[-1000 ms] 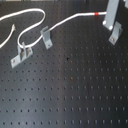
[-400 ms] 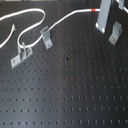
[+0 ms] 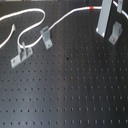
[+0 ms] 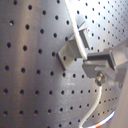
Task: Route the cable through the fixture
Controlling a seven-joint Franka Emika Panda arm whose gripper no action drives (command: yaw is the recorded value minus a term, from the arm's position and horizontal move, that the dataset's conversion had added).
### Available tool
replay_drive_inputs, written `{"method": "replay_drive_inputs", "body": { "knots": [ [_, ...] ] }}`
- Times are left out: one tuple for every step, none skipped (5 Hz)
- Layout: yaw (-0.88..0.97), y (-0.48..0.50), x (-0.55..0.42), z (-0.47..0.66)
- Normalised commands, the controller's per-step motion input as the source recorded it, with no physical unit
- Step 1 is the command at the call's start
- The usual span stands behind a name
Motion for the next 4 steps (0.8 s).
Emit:
{"method": "replay_drive_inputs", "body": {
  "knots": [
    [-0.06,-0.008,-0.439,0.0],
    [0.0,0.127,-0.412,0.01],
    [0.04,0.013,-0.057,0.0],
    [0.0,0.029,-0.176,0.18]
  ]
}}
